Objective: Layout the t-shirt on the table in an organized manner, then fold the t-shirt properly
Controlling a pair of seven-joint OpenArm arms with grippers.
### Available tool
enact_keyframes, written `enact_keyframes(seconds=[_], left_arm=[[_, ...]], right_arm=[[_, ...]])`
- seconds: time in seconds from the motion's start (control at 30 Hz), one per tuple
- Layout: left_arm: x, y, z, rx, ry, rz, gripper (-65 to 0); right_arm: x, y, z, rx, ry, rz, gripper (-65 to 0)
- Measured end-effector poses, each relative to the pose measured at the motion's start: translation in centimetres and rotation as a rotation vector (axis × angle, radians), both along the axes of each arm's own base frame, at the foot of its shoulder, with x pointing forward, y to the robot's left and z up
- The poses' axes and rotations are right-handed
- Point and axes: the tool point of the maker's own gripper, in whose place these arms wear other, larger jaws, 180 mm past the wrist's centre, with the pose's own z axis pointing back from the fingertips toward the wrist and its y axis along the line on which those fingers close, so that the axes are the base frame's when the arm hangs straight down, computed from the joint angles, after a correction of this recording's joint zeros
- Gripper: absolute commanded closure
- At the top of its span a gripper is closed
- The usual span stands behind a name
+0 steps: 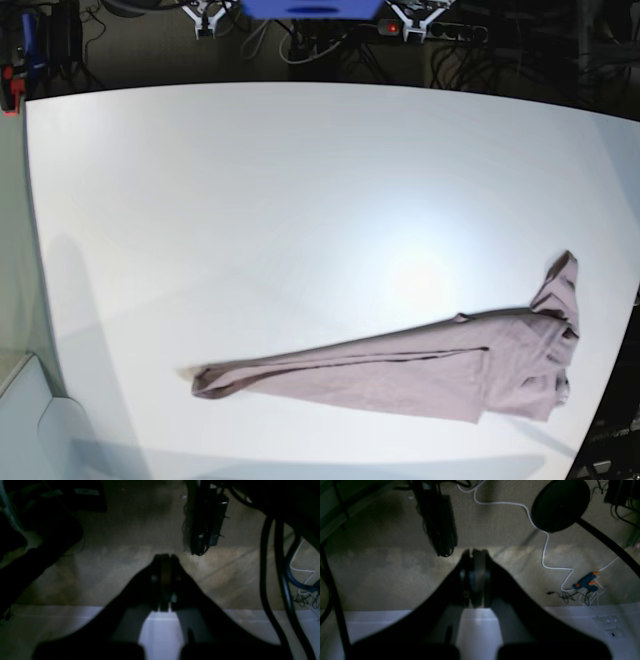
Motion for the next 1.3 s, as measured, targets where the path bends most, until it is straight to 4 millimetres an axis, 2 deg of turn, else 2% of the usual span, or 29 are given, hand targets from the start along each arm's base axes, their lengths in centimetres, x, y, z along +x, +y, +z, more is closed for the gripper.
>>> enact_keyframes(seconds=[0.23, 0.37, 0.43, 0.5, 0.6, 0.63, 0.77, 0.83, 0.97, 1.13, 1.3], left_arm=[[0.5, 0.8, 0.1, 0.011, -0.011, -0.003, -0.2], [2.7, 0.3, 0.8, -0.002, -0.113, -0.005, -0.2], [2.5, 0.0, 1.2, -0.007, -0.138, -0.007, -0.2], [1.4, -0.2, 1.7, -0.012, -0.139, -0.007, -0.2], [0.3, -0.4, 2.5, -0.016, -0.094, -0.009, -0.2], [0.6, -0.1, 2.8, -0.013, -0.095, -0.011, -0.2], [4.8, 1.7, 5.5, 0.013, -0.212, -0.037, -0.2], [6.1, 2.2, 7.5, 0.018, -0.279, -0.054, -0.2], [6.4, 2.3, 10.8, 0.012, -0.352, -0.082, -0.2], [7.7, 1.8, 14.3, -0.004, -0.450, -0.105, -0.2], [7.0, 0.5, 17.1, -0.072, -0.481, -0.056, -0.2]], right_arm=[[-0.1, 0.0, 0.0, 0.000, 0.000, 0.000, 0.0], [-0.7, -1.3, 0.2, -0.016, -0.006, 0.004, 0.0], [-0.9, -2.4, 0.5, -0.034, -0.032, 0.012, 0.0], [-1.3, -3.1, 1.3, -0.046, -0.075, 0.025, 0.0], [-1.4, -3.9, 3.2, -0.059, -0.164, 0.047, 0.0], [-1.3, -4.0, 3.8, -0.063, -0.182, 0.053, 0.0], [-0.4, -4.9, 6.3, -0.076, -0.242, 0.084, 0.0], [0.7, -4.9, 7.6, -0.078, -0.277, 0.081, 0.0], [2.7, -4.2, 10.0, -0.070, -0.341, 0.094, 0.0], [3.7, -4.6, 13.1, -0.077, -0.391, 0.136, 0.0], [6.2, -4.4, 17.5, -0.076, -0.515, 0.174, 0.0]])
